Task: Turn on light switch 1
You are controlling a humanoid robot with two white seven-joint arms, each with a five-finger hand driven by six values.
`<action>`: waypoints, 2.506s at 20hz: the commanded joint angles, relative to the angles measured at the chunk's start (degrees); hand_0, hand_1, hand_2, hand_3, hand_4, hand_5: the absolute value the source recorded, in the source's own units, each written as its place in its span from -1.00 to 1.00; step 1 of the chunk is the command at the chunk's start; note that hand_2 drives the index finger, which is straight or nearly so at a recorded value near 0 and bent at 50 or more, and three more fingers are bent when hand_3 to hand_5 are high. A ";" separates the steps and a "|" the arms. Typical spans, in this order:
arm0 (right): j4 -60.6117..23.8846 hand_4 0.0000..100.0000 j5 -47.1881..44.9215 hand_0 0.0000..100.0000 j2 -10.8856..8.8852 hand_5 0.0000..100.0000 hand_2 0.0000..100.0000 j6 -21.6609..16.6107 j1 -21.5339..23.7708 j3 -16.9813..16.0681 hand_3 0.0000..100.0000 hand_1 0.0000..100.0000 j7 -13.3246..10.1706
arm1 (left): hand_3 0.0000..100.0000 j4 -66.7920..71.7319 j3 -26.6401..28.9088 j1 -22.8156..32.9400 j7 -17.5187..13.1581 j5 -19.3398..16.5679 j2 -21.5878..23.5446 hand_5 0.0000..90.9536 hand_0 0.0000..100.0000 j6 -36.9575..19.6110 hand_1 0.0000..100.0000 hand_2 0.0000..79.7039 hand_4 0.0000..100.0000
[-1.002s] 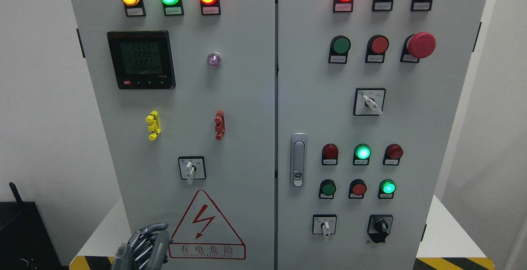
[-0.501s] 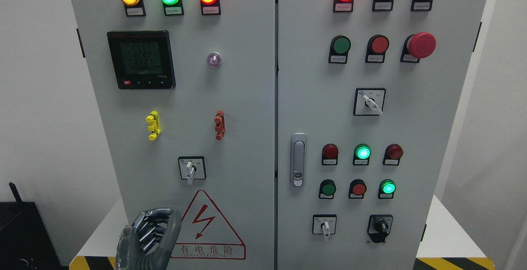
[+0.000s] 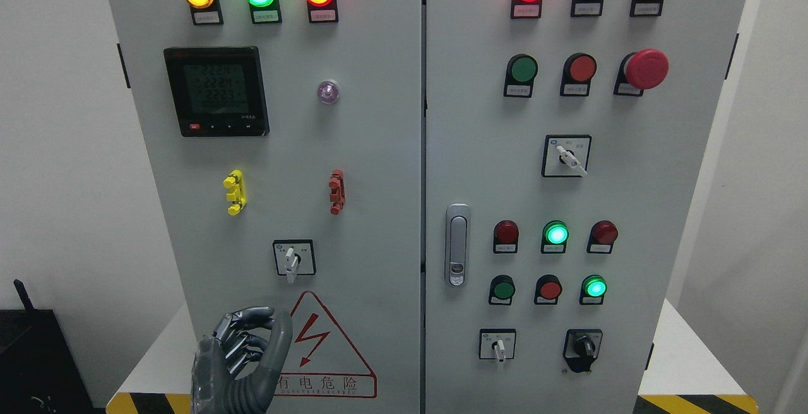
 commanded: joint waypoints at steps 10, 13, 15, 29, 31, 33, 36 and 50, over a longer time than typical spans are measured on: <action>0.00 -1.00 -1.41 -1.00 0.00 -1.00 -1.00 0.03 0.00 0.00 -1.00 -1.00 -0.04 | 0.17 4.13 0.15 -3.18 0.62 -1.19 -3.36 0.46 -0.54 0.35 0.15 0.04 0.50; 0.00 -1.00 -1.41 -1.00 0.00 -1.00 -1.00 0.03 0.00 0.00 -1.00 -1.00 -0.04 | 0.17 4.66 1.12 -3.27 0.71 -1.63 -3.36 0.45 -0.54 0.44 0.18 0.08 0.49; 0.00 -1.00 -1.41 -1.00 0.00 -1.00 -1.00 0.03 0.00 0.00 -1.00 -1.00 -0.04 | 0.17 4.84 1.82 -3.53 0.71 -1.72 -3.36 0.45 -0.53 0.44 0.18 0.10 0.49; 0.00 -1.00 -1.41 -1.00 0.00 -1.00 -1.00 0.03 0.00 0.00 -1.00 -1.00 -0.04 | 0.12 5.63 2.61 -7.57 0.62 -2.43 -3.28 0.38 -0.50 3.08 0.21 0.04 0.46; 0.00 -1.00 -1.41 -1.00 0.00 -1.00 -1.00 0.03 0.00 0.00 -1.00 -1.00 -0.04 | 0.12 5.54 2.61 -8.01 0.62 -2.43 -3.28 0.38 -0.50 3.17 0.21 0.04 0.46; 0.00 -1.00 -1.41 -1.00 0.00 -1.00 -1.00 0.03 0.00 0.00 -1.00 -1.00 -0.04 | 0.12 5.54 2.79 -8.10 0.62 -2.43 -3.28 0.38 -0.50 3.17 0.21 0.04 0.46; 0.00 -1.00 -1.41 -1.00 0.00 -1.00 -1.00 0.03 0.00 0.00 -1.00 -1.00 -0.04 | 0.12 5.63 2.79 -8.36 0.62 -2.43 -3.28 0.39 -0.50 3.34 0.22 0.05 0.46; 0.00 -1.00 -1.41 -1.00 0.00 -1.00 -1.00 0.03 0.00 0.00 -1.00 -1.00 -0.04 | 0.13 5.63 2.79 -10.39 0.62 -2.43 -2.84 0.39 -0.48 6.94 0.24 0.14 0.47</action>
